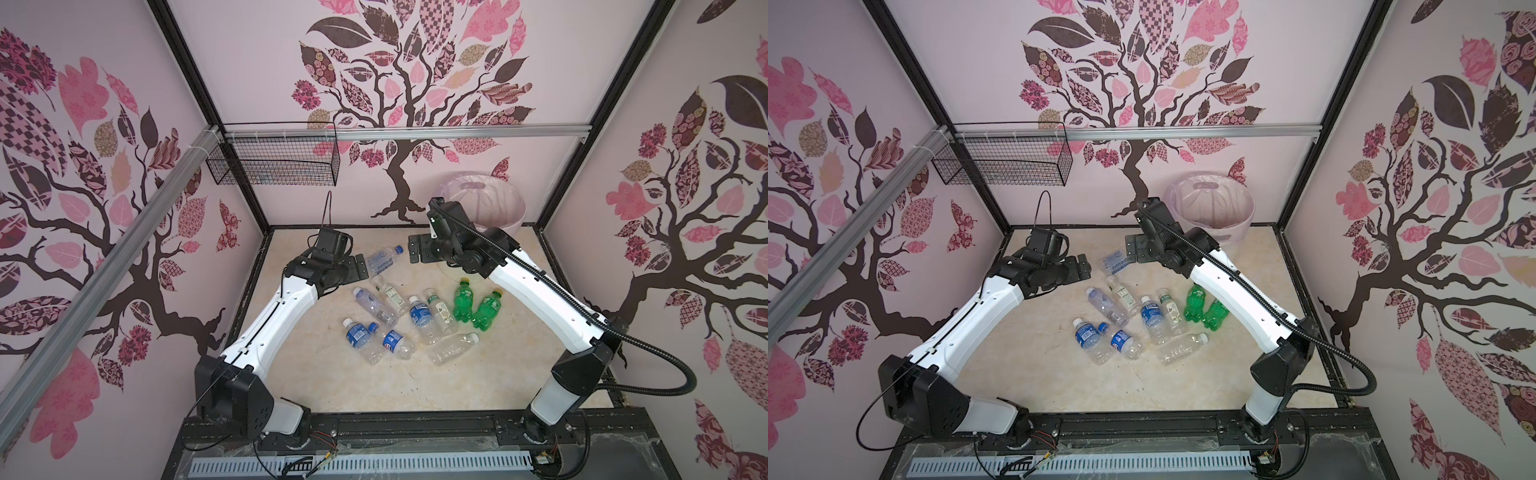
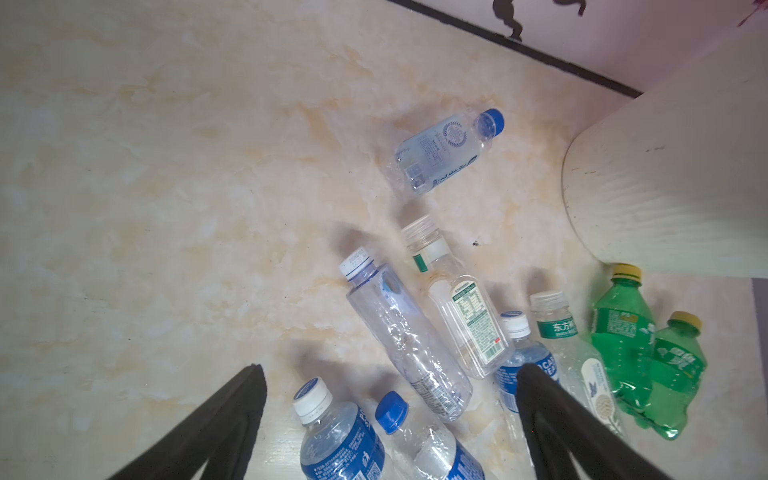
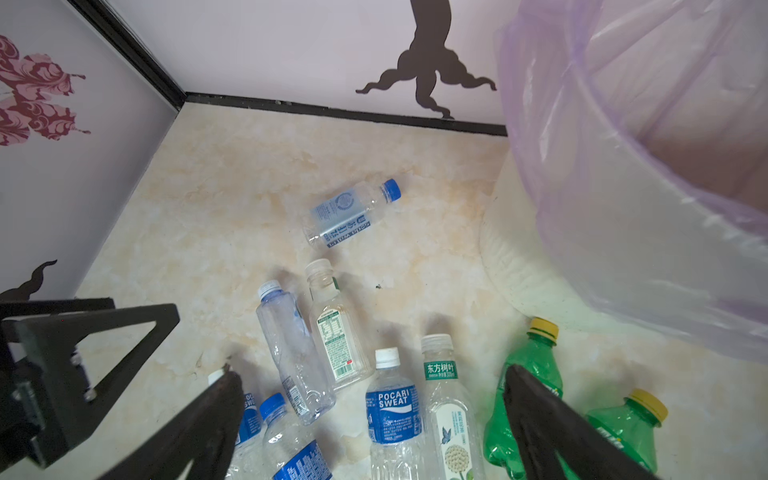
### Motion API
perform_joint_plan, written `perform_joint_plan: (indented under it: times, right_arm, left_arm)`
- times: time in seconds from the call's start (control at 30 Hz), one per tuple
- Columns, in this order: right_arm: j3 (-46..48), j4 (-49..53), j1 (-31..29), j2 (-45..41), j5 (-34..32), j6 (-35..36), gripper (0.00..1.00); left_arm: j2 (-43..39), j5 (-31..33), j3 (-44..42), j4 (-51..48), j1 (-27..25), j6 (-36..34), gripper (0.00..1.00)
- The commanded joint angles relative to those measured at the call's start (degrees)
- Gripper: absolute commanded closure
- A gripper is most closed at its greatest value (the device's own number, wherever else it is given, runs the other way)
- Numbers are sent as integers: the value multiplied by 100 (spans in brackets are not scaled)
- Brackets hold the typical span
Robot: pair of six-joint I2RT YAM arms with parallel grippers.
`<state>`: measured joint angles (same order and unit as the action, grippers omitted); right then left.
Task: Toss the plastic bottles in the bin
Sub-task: 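Withdraw the right gripper from the bin while the left gripper lowers toward the bottles, then lower the left gripper onto the blue-capped soda water bottle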
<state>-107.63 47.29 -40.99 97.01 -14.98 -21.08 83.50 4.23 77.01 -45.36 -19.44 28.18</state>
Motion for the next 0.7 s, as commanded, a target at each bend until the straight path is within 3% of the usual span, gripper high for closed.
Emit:
perform_joint_plan:
  times: [0.0,0.33,0.67]
  right_arm:
    - [171,9,-23,-129,67,-263,1]
    - [436,-234,-5,118,341,-171,1]
    - [745,-214,194,63,861,-906,1]
  left_arm:
    - [549,-5,28,181,191,-534,3]
    - [2199,-389,1132,613,235,-1424,3]
    - [3476,-942,2172,672,270,-1626,3]
